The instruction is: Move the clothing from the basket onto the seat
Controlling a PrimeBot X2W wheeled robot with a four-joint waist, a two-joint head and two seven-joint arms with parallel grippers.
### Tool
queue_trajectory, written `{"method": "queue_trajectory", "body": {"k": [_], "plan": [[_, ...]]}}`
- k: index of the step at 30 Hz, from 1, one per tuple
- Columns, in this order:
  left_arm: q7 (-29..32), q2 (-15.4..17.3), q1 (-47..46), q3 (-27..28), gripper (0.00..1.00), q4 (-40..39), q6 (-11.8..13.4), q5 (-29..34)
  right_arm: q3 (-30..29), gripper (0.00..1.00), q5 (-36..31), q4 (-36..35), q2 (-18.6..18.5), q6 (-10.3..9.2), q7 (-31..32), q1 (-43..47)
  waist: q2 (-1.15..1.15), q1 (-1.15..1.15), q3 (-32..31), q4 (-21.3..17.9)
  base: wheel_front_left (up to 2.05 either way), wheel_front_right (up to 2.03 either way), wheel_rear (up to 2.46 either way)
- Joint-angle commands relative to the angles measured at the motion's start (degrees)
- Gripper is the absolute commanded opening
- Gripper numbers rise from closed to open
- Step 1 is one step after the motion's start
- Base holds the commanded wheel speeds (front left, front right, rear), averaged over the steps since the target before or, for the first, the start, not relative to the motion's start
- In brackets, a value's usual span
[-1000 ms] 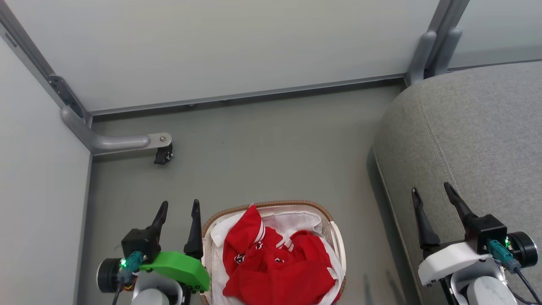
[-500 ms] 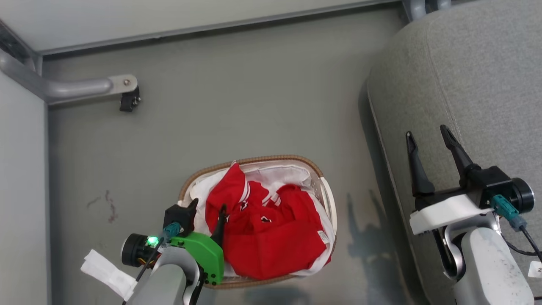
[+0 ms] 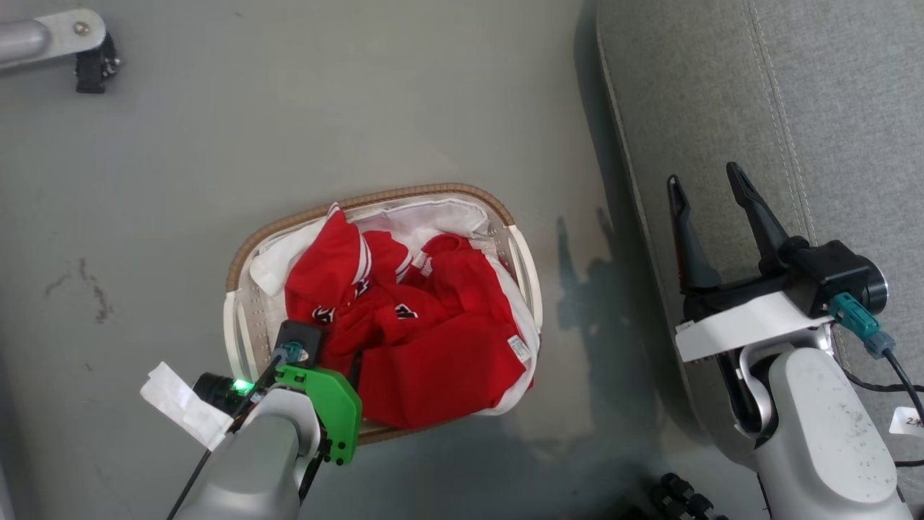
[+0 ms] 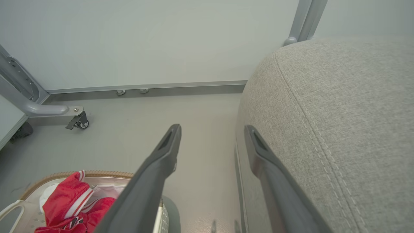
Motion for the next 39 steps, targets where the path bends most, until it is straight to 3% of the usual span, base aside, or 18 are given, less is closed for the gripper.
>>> {"method": "queue_trajectory", "body": {"k": [1, 10, 12, 13, 14, 15, 16, 26, 39], "plan": [[0.35, 0.52, -1.47, 0.2, 1.0, 0.95, -0.12, -0.65, 0.26, 1.0, 0.29, -0.23, -0.2, -0.04, -0.11, -1.0, 0.0, -0.01, 3.47, -2.99, 0.0, 0.0, 0.0], [1.69, 0.43, -2.22, -1.17, 1.0, 3.45, -0.25, -2.52, 1.59, 1.0, 1.52, -0.22, -0.19, -0.04, -0.12, -1.85, 0.0, -0.01, 4.75, -4.79, 0.0, 0.0, 0.0], [1.75, 0.41, -2.32, -1.79, 0.53, 3.44, -0.26, -3.08, 1.81, 1.0, 1.77, -0.24, -0.2, -0.04, -0.12, -1.92, 0.0, -0.01, 4.89, -5.06, 0.0, 0.0, 0.0], [1.62, 0.41, -2.41, -2.14, 0.4, 3.41, -0.27, -3.29, 1.91, 1.0, 1.79, -0.26, -0.2, -0.04, -0.12, -1.93, 0.0, -0.01, 4.94, -5.19, 0.0, 0.0, 0.0], [1.49, 0.4, -2.45, -2.43, 0.33, 3.41, -0.27, -3.51, 2.01, 1.0, 1.88, -0.26, -0.2, -0.04, -0.12, -1.93, 0.0, -0.01, 4.96, -5.29, 0.0, 0.0, 0.0], [1.36, 0.39, -2.48, -2.82, 0.11, 3.4, -0.27, -3.81, 2.08, 1.0, 2.01, -0.23, -0.2, -0.04, -0.11, -1.94, 0.0, -0.01, 4.96, -5.38, 0.0, 0.0, 0.0], [1.46, 0.38, -2.48, -3.29, 0.0, 3.37, -0.27, -3.87, 2.14, 1.0, 2.06, -0.18, -0.2, -0.04, -0.11, -1.91, 0.0, -0.01, 4.91, -5.43, 0.0, 0.0, 0.0], [-1.43, 0.34, -0.65, -8.71, 0.0, 0.16, -0.28, -5.62, 1.4, 1.0, 0.92, 1.38, -0.22, -0.04, -0.12, 0.35, 0.0, -0.01, 0.0, -3.67, 0.0, 0.0, 0.0], [-4.31, 2.32, -3.26, -11.1, 0.0, -9.74, -0.27, -3.38, -1.03, 1.0, -3.98, 3.24, -0.24, -0.05, -0.11, 4.9, 0.0, -0.01, -13.41, 2.06, 0.0, 0.0, 0.0]]}}
